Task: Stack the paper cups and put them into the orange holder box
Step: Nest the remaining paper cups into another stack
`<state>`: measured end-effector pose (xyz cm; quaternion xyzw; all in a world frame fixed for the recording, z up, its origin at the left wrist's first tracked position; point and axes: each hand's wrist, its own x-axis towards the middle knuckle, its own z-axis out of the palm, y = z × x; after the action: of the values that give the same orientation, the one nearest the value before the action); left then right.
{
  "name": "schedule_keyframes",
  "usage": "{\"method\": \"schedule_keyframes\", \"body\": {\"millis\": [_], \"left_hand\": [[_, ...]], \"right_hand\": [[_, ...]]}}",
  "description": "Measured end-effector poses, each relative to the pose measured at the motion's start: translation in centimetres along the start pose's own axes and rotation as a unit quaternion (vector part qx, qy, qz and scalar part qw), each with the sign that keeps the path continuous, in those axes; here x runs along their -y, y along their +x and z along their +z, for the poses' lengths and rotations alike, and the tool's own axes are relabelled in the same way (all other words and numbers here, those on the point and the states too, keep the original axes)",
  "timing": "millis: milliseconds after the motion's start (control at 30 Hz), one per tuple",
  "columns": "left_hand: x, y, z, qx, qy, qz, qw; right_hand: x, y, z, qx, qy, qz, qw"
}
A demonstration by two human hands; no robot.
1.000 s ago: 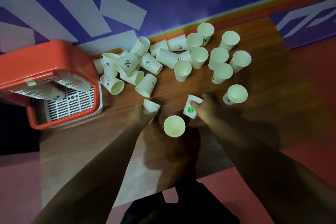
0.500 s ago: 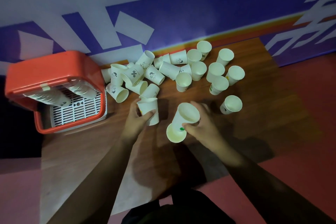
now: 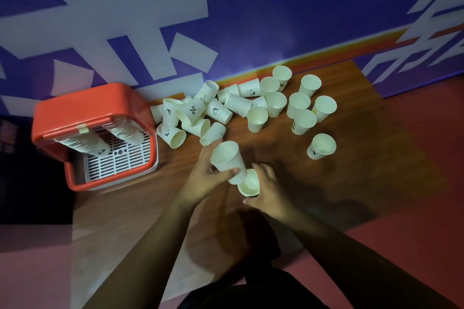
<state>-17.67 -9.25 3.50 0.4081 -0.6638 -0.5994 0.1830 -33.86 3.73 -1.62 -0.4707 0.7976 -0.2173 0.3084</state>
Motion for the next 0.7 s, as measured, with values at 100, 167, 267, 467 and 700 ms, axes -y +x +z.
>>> {"method": "schedule_keyframes", "body": {"millis": [100,167,267,467,700], "left_hand": [[0.4,-0.3,1.5,0.043,0.051,0.023,0.998],[0.9,-0.4,2.5,0.065,0.102,0.049,0.991],[1.6,0.0,4.1,0.084,0.185,0.096,0.974],[4.5,0.3,5.5,0.152,0.253,0.064,0.953],[5.5,0.8,8.5,0.150,0.230,0.031,0.961]], "right_hand": [[-1.0,0.0,-1.8,-0.003,0.015,0.031,0.999],[-2.5,0.0,-3.5,-0.017,0.023,0.063,0.998],[-4.9,-0.3,-5.3,-0.052,0.049,0.106,0.992],[-7.7,-0.5,-8.0,-0.129,0.102,0.152,0.975],[-10.5,2.8,-10.3,-0.253,0.014,0.170,0.952]]}}
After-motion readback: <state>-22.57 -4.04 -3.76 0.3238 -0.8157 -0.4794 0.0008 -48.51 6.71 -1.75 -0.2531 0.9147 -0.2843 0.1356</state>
